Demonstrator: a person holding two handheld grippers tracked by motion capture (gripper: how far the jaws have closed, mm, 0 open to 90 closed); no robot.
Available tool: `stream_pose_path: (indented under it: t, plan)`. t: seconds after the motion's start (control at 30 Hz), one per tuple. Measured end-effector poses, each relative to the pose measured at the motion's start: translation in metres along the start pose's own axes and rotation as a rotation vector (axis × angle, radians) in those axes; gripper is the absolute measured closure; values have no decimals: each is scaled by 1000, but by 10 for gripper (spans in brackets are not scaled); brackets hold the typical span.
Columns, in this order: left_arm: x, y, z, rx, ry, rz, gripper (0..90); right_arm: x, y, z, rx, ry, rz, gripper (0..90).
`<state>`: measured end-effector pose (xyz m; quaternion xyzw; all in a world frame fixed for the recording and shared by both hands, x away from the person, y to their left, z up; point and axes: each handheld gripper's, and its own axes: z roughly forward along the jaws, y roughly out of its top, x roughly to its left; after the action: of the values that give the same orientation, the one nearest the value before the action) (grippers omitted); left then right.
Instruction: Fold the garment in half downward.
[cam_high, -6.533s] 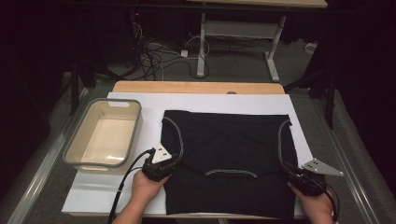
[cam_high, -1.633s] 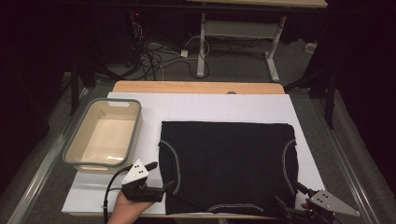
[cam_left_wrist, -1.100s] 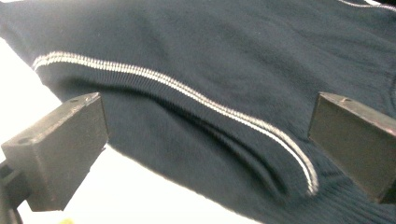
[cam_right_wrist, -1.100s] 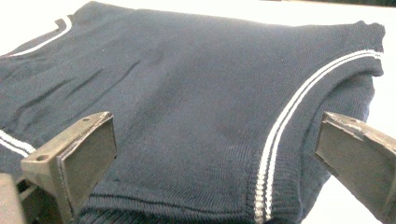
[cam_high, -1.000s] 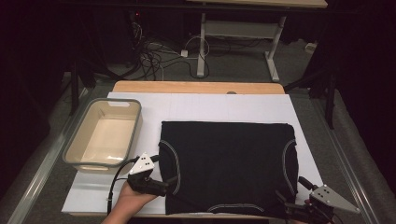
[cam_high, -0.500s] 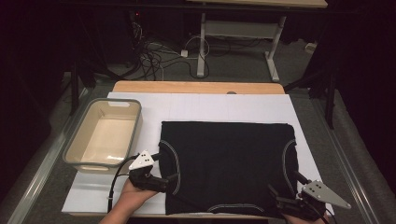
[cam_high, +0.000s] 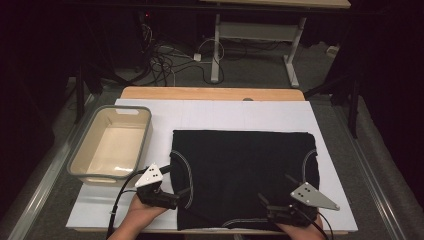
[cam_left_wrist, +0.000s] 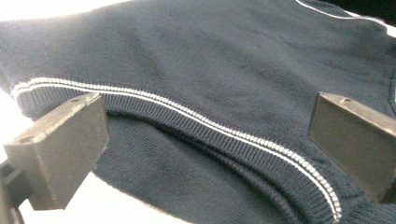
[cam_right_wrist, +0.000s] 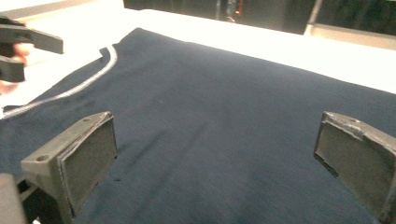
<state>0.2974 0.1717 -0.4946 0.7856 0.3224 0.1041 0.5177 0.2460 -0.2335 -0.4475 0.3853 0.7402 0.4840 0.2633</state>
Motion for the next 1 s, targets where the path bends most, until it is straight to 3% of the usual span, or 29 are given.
stream_pose_path:
  t: [0.1, 0.43, 1.0]
  plan:
    - [-1, 0, 0, 2, -2, 15, 0, 9, 2, 11, 17, 22, -10, 0]
    - [1, 0, 0, 1, -20, 4, 0, 42, 11, 47, 29, 110, -41, 0]
    - [-1, -2, -4, -30, -24, 26, 0, 99, 10, 89, 83, 271, -93, 0]
